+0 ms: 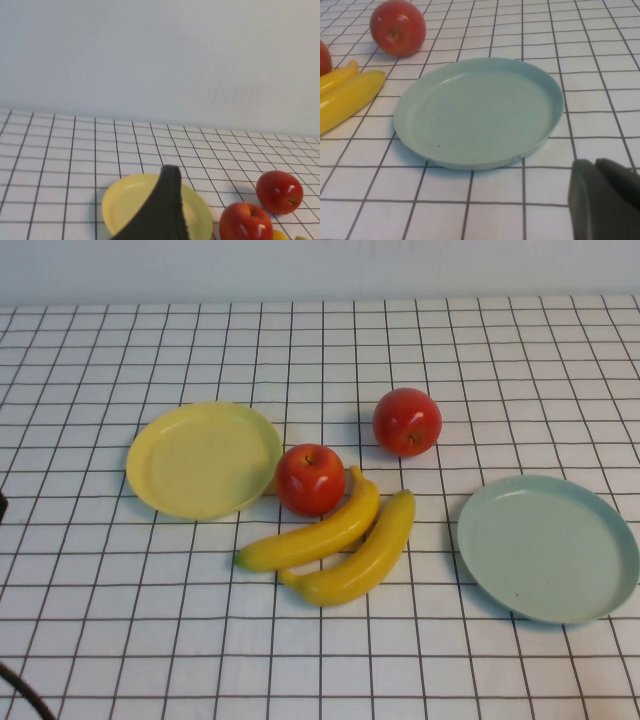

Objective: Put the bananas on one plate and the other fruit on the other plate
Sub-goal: Put one type of fruit in the left plate

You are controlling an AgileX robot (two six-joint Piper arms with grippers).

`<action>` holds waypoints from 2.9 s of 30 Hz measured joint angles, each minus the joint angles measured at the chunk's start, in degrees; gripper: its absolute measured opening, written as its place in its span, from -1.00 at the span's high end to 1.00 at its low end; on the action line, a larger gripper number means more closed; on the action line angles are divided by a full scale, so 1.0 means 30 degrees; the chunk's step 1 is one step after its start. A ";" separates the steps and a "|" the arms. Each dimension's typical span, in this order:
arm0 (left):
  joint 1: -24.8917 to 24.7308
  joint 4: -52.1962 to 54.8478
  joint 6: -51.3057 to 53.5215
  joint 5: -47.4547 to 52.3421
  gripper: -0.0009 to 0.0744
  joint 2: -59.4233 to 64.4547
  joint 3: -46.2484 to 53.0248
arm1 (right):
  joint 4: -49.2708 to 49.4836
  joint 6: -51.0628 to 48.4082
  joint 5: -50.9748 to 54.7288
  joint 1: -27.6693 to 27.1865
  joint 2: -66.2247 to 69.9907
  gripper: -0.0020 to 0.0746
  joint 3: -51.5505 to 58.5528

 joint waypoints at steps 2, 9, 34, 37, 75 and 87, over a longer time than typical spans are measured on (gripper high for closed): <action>0.0000 -0.0143 0.0915 0.0000 -0.80 0.1150 -0.1005 | 0.0000 0.0000 0.0000 0.0000 0.0000 0.99 0.0000; -0.0252 -0.3921 0.6167 0.0589 -0.80 0.5768 -0.2943 | 0.0000 0.0000 0.0000 0.0000 0.0000 0.99 0.0000; -0.6982 -1.0660 2.2177 0.2154 -0.80 2.2247 -1.0063 | 0.0000 0.0000 0.0000 0.0000 0.0000 0.99 0.0000; -0.6982 -1.0701 2.2258 0.1785 -0.80 2.3747 -1.0903 | 0.0000 0.0000 0.0000 0.0000 0.0000 0.99 0.0000; -0.6982 -1.9285 3.4061 -0.0413 -0.80 2.8934 -1.1673 | 0.0000 0.0000 0.0000 0.0000 0.0000 0.99 0.0000; -0.6982 -1.9735 3.4769 -0.0258 -0.80 2.9507 -1.2112 | 0.0000 0.0000 0.0000 0.0000 0.0000 0.99 0.0000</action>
